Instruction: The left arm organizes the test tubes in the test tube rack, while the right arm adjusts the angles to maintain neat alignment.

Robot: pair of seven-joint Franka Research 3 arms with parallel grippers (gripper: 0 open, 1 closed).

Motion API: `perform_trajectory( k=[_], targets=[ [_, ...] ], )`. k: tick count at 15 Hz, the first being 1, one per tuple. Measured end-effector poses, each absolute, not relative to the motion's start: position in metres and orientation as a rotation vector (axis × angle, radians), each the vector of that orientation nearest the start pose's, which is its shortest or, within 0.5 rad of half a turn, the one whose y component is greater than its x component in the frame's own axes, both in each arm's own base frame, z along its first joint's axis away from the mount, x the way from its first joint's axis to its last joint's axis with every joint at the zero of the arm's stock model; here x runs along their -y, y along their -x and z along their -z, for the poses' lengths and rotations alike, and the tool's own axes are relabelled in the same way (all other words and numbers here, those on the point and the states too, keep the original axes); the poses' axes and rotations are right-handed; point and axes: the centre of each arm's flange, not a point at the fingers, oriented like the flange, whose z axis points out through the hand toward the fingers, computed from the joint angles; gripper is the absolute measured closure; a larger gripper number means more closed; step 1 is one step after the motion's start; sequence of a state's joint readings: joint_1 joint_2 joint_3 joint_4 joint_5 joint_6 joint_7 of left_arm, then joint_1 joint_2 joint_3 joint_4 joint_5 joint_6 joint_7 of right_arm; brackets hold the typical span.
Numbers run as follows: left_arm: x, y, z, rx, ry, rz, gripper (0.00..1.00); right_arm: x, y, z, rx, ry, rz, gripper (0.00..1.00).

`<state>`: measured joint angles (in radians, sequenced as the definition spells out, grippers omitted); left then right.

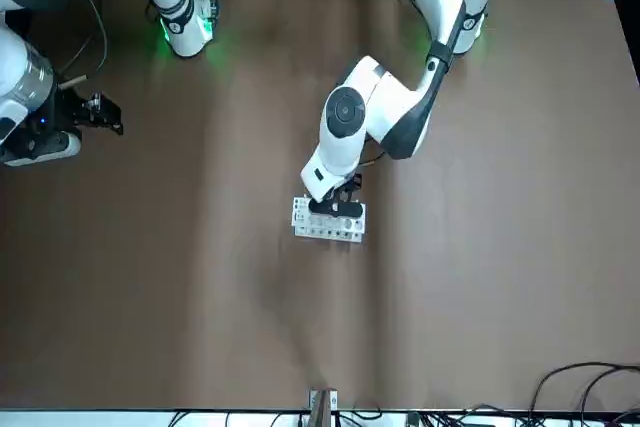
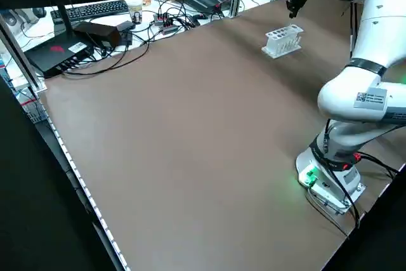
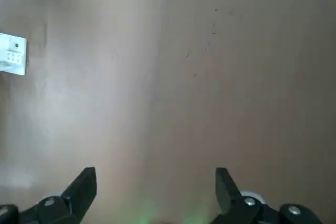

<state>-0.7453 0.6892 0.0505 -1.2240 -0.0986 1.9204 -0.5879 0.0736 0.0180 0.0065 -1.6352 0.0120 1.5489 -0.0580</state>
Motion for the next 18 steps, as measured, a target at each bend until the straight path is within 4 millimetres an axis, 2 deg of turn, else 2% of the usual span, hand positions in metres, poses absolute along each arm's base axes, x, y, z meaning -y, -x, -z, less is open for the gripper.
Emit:
perform_trajectory(
  k=[18],
  targets=[
    [0.484,-0.554,-0.4,-0.139,3.199,-0.042,0.8,-0.046,-0.552,-0.582,0.216,3.119,-0.163,0.0]
  ],
)
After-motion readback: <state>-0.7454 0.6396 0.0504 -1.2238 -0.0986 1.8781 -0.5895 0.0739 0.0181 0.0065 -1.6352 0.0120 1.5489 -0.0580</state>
